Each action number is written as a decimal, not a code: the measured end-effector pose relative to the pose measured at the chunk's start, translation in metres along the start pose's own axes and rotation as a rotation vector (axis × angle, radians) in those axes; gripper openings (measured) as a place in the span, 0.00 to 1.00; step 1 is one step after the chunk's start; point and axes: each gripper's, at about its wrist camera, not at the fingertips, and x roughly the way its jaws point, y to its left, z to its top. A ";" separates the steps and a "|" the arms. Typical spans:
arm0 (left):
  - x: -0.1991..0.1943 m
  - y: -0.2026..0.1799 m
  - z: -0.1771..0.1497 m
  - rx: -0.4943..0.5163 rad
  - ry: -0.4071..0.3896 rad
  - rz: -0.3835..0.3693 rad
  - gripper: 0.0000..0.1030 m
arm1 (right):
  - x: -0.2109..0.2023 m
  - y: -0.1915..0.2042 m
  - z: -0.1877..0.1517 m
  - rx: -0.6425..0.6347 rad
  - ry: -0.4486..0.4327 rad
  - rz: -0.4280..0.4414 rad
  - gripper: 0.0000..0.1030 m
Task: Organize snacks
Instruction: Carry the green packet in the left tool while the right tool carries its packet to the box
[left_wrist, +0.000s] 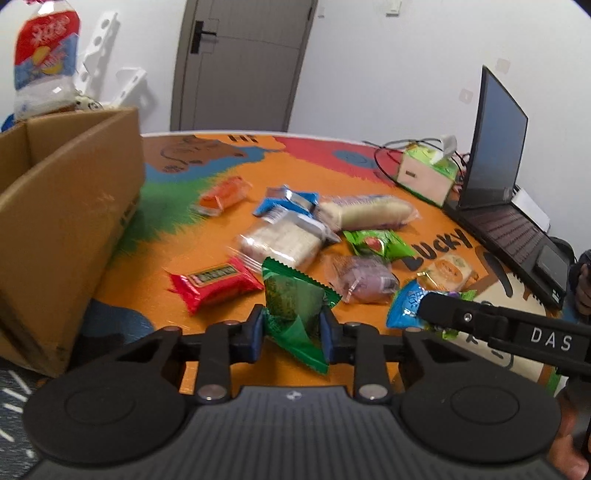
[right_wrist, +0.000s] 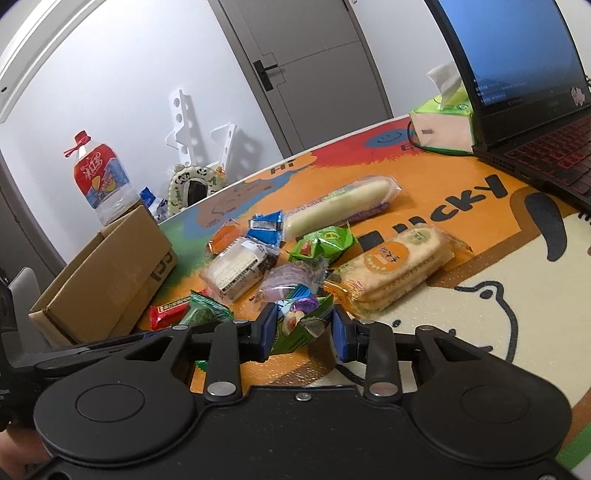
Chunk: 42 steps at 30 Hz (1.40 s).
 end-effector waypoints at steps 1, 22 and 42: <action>-0.004 0.002 0.001 -0.009 -0.007 -0.006 0.28 | -0.001 0.002 0.000 -0.005 -0.003 0.005 0.31; -0.084 0.037 0.034 -0.065 -0.194 0.032 0.28 | -0.011 0.065 0.026 -0.079 -0.087 0.105 0.31; -0.119 0.094 0.058 -0.153 -0.289 0.107 0.28 | 0.003 0.123 0.051 -0.142 -0.125 0.188 0.31</action>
